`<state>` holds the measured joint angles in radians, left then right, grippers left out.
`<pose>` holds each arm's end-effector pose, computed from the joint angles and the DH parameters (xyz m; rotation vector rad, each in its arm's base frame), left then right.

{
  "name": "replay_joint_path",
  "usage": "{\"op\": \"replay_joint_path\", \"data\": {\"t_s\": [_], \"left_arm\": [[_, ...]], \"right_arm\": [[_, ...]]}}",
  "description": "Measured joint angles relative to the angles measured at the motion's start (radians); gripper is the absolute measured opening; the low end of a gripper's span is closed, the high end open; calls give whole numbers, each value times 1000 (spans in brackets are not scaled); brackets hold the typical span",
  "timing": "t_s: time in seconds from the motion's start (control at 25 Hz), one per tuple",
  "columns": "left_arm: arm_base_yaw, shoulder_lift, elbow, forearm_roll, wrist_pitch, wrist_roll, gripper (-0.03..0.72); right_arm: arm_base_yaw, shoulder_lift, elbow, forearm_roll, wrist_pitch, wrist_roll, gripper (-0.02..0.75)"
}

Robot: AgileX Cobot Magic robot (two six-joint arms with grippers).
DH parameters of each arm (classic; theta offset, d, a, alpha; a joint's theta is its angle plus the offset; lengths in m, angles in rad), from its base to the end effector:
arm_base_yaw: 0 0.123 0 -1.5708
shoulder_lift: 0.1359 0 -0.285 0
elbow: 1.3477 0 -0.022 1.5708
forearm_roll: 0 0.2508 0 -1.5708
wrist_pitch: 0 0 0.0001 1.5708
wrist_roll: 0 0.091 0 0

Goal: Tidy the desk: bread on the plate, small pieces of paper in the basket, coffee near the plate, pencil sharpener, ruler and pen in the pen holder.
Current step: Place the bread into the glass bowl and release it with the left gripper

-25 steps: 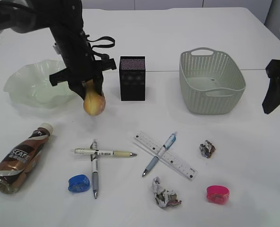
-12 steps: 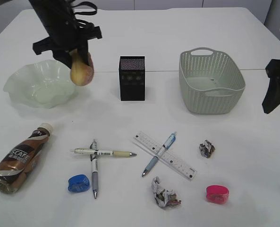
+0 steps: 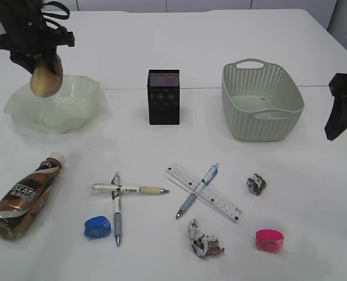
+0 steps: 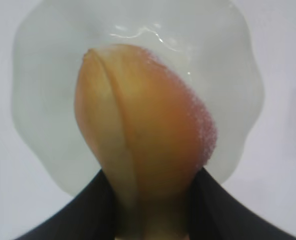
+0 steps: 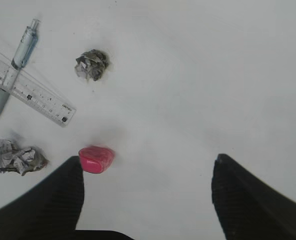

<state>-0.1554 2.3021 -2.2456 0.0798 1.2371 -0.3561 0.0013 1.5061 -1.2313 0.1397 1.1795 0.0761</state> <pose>0.4947 -0.0706 0.2523 -0.2605 2.7568 -0.0216 0.2892 0.0121 0.2938 0.1687 2.9315 0.2093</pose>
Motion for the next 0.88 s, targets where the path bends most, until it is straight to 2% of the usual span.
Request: {"op": "replay_joint_path", "data": {"t_s": [0.16, 0.44, 0.64, 0.88], "left_arm": [[23, 5, 0, 44, 0, 33, 279], [41, 69, -2, 55, 0, 65, 291], [61, 116, -2, -7, 0, 67, 305], [69, 139, -2, -32, 0, 67, 316]], "right_arm": [[0, 0, 0, 0, -4, 0, 584], [0, 0, 0, 0, -4, 0, 585], [0, 0, 0, 0, -4, 0, 584], [0, 0, 0, 0, -4, 0, 584]]}}
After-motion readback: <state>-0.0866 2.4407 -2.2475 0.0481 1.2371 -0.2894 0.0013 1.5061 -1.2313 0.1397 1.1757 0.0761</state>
